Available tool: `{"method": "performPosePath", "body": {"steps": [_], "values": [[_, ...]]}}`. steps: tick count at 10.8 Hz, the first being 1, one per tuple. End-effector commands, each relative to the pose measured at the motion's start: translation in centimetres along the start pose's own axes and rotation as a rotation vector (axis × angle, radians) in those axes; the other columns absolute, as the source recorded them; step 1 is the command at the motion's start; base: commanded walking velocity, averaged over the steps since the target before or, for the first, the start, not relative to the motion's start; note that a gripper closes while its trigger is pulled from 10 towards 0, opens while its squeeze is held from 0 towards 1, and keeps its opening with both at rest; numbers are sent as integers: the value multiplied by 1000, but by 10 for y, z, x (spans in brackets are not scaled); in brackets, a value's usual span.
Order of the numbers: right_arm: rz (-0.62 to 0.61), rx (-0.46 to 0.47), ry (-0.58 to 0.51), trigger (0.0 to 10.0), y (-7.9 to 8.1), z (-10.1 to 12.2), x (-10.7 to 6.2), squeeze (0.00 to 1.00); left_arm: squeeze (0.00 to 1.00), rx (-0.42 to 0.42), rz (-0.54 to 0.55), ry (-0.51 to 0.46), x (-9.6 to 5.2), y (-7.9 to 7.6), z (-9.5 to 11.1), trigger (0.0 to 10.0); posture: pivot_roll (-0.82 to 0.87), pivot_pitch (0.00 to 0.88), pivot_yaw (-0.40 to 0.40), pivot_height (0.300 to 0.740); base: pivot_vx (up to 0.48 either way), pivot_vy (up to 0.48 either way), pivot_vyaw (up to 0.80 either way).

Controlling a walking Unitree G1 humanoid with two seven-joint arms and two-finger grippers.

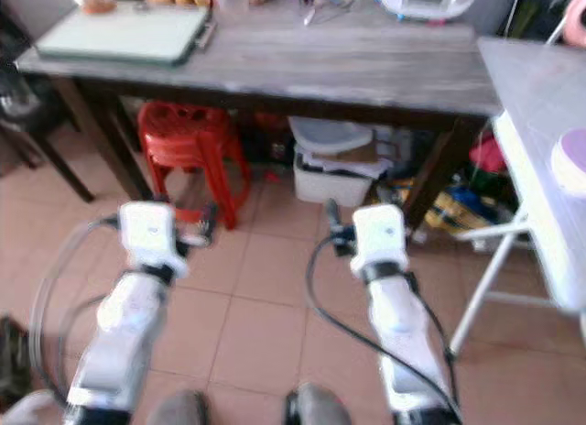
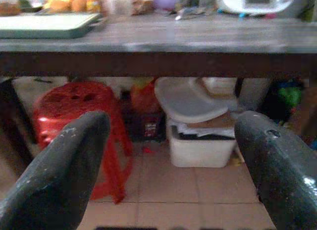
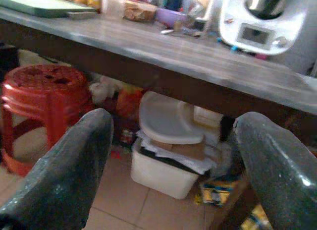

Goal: Setting the table

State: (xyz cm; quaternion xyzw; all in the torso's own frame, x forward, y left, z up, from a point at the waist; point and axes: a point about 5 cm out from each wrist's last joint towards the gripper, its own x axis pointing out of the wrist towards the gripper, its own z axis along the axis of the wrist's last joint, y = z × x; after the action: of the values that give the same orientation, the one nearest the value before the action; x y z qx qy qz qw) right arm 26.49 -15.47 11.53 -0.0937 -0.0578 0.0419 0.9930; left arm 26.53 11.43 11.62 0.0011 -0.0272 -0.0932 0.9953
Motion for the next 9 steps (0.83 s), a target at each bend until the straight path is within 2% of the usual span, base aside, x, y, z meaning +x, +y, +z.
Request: {"method": "performPosePath", "body": {"steps": [1, 5, 6, 9], "values": [[0, 23, -1, 10000, 2, 2, 1, 0, 0, 12, 8, -4, -1, 5, 3, 10000, -10, 122, -12, 740, 0, -341, 0], [6, 18, -8, 10000, 2, 6, 3, 0, 0, 5, 11, -10, -1, 5, 5, 10000, -9, 139, -20, 740, 0, -342, -748], [15, -5, -30, 10000, 4, 9, 3, 0, 0, 1, 11, -7, -3, 4, 5, 10000, -9, 153, -23, 740, 0, -337, 0], [-10, -1, -19, 10000, -1, 9, 6, 0, 0, 1, 10, 1, -5, 3, 5, 10000, -8, 164, -21, 740, 0, -341, 0]]}}
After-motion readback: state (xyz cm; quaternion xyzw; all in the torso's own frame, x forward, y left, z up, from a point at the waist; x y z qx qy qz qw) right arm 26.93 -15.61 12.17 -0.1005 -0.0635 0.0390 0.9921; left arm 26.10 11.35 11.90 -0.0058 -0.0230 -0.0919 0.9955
